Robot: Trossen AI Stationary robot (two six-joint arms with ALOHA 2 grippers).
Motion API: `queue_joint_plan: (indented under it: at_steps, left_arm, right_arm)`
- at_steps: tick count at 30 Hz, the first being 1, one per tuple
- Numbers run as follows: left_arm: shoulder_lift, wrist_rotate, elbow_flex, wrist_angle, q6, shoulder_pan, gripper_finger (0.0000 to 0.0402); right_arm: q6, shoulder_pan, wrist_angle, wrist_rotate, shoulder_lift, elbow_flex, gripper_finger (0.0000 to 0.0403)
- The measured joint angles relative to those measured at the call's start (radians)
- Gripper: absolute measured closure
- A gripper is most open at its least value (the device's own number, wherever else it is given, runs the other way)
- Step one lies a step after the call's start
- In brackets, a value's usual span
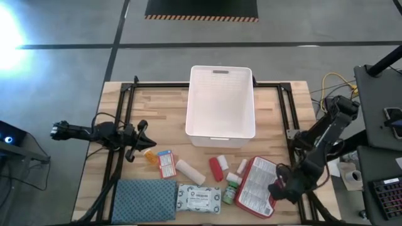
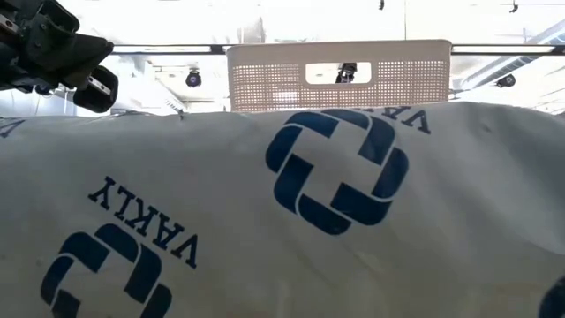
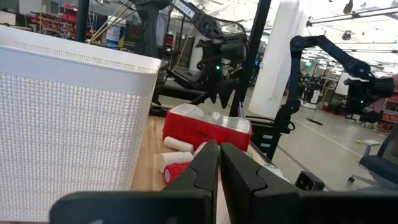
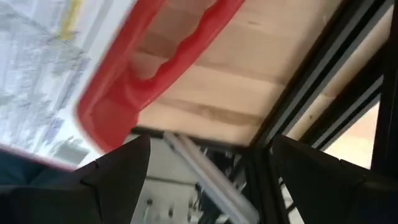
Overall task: Pick & place medical supplies in basket/bin
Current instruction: Put the red first aid kit into the white bin
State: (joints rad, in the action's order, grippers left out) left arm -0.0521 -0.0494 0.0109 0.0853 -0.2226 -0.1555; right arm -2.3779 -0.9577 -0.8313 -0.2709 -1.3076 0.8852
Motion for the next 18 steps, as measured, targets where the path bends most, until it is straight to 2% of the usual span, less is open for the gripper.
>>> queue_joint_plan:
  at_steps: [5, 13, 18]
  left_arm:
    - [0.000, 0.000, 0.000, 0.000, 0.000, 0.000, 0.0402]
    - [0.000, 0.000, 0.000, 0.000, 0.000, 0.000, 0.0402]
    - [0.000, 0.000, 0.000, 0.000, 0.000, 0.000, 0.0402]
  right_arm:
    - [0.022, 0.000, -0.001, 0.040, -0.097, -0.008, 0.0074]
    - [0.036, 0.000, -0.004, 0.041, -0.266, -0.003, 0.0074]
    - [0.049, 0.015, -0.014, 0.090, -0.308, 0.020, 0.0074]
